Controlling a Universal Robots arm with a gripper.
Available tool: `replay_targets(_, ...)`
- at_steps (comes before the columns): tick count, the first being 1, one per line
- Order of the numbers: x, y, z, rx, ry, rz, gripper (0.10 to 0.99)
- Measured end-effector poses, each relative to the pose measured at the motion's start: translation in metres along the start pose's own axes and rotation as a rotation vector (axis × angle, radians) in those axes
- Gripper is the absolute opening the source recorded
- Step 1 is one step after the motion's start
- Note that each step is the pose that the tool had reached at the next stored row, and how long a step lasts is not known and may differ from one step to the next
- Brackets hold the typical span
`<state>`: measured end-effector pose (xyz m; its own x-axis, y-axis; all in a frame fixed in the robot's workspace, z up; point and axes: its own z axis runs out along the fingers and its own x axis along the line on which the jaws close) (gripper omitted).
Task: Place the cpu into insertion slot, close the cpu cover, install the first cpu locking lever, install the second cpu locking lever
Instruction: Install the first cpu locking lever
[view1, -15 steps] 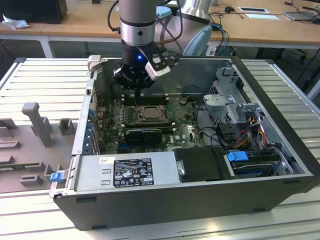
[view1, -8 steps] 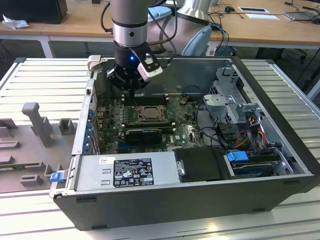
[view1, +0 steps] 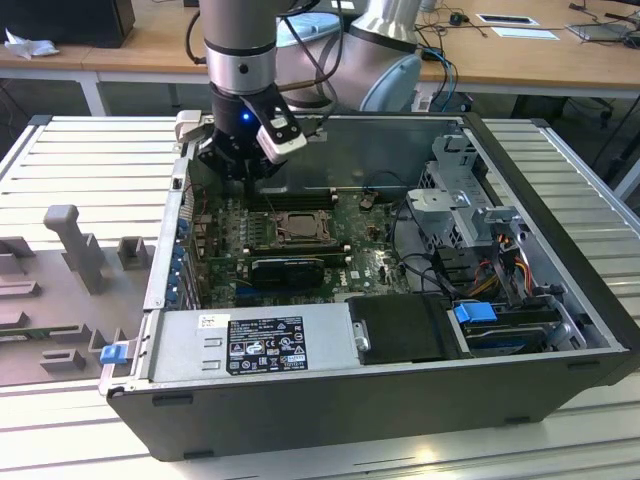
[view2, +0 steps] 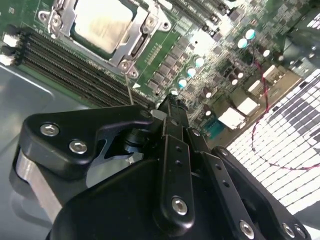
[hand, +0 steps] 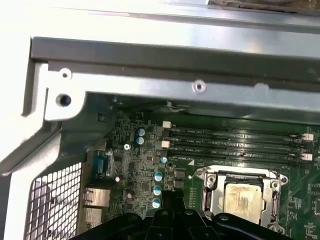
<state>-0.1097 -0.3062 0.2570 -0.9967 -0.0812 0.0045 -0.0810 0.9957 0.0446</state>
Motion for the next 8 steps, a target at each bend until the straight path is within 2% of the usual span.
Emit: replay_targets(8, -0.0015, 0.0123, 0.0007, 0.000, 0.0000, 0.000, 0.106)
